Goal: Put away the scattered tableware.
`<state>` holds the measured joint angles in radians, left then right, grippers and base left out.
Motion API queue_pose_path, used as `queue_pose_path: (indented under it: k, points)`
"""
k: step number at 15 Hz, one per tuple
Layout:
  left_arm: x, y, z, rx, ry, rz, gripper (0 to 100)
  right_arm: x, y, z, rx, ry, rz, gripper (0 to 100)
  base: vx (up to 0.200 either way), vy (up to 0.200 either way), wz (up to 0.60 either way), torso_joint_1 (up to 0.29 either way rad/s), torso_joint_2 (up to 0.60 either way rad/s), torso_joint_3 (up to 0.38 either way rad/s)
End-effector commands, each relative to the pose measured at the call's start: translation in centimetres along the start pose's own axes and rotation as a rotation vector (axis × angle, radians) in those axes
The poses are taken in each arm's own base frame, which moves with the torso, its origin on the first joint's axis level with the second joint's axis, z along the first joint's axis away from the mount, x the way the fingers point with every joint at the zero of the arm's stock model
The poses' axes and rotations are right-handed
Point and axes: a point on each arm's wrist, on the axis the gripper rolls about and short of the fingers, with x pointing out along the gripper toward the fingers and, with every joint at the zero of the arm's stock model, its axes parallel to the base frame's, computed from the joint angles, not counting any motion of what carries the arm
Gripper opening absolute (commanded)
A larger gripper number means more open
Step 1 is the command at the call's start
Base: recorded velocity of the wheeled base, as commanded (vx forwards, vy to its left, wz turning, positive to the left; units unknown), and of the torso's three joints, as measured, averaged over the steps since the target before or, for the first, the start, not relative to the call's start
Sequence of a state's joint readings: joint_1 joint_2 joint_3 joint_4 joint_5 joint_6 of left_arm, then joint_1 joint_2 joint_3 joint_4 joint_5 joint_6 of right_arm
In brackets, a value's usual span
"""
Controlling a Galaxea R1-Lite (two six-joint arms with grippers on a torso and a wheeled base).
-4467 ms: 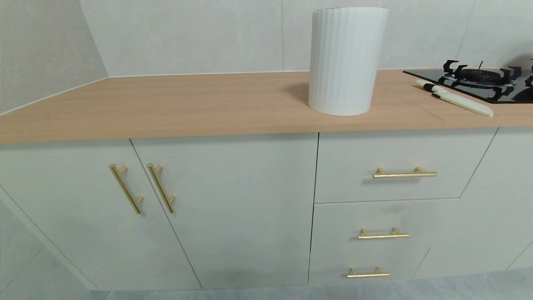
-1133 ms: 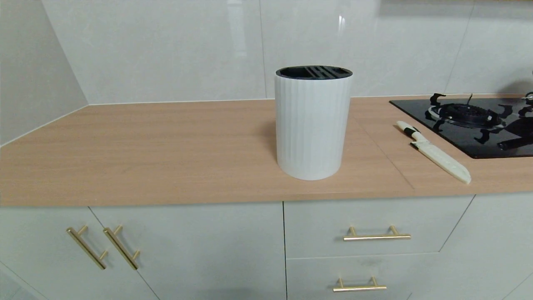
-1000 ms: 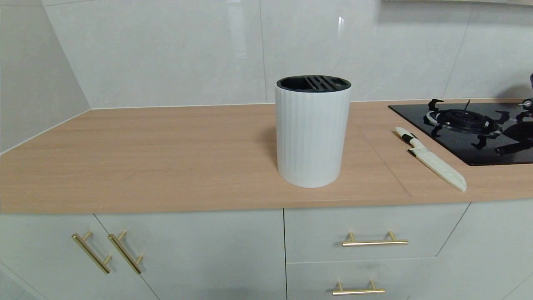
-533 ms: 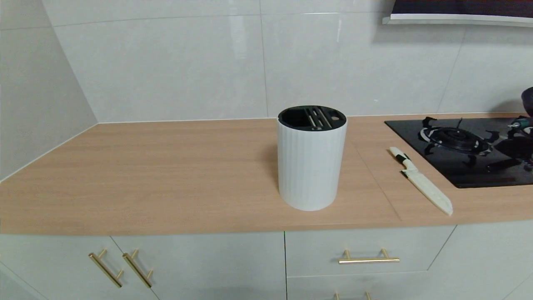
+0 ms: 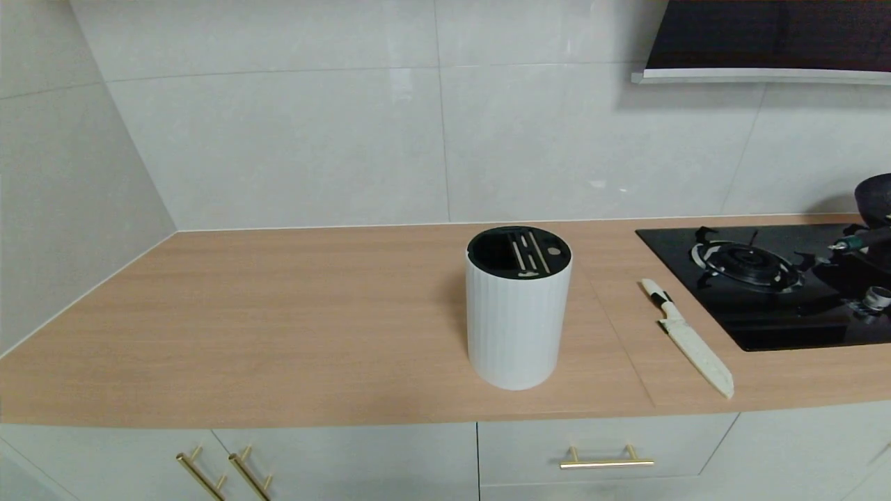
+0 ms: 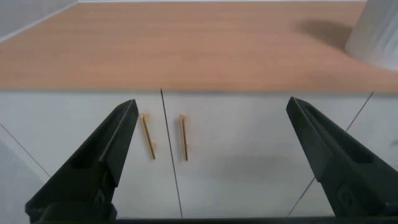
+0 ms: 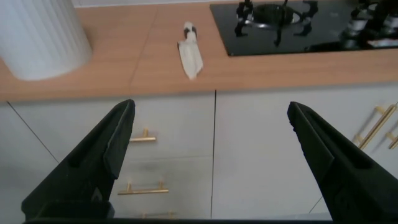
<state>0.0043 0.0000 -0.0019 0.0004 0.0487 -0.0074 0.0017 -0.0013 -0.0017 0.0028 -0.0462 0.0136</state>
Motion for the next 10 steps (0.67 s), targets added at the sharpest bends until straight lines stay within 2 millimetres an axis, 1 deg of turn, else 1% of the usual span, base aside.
queue_pose_path:
  k: [1,6,10]
  points:
    - [-0.01,0.00,0.04,0.000,-0.002,0.001,100,0.01,0.00,0.00,0.000,0.002,0.000,100,0.000,0.000,0.00,0.256,-0.57,-0.320]
    - [0.00,0.00,-0.01,0.000,0.000,0.001,100,0.01,0.00,0.00,0.000,0.002,0.000,100,0.000,0.000,0.00,0.264,-0.58,-0.319]
    - [-0.01,0.00,0.04,0.000,-0.002,0.001,100,0.01,0.00,0.01,0.000,0.000,0.000,100,0.000,0.000,0.00,0.202,-0.42,-0.227]
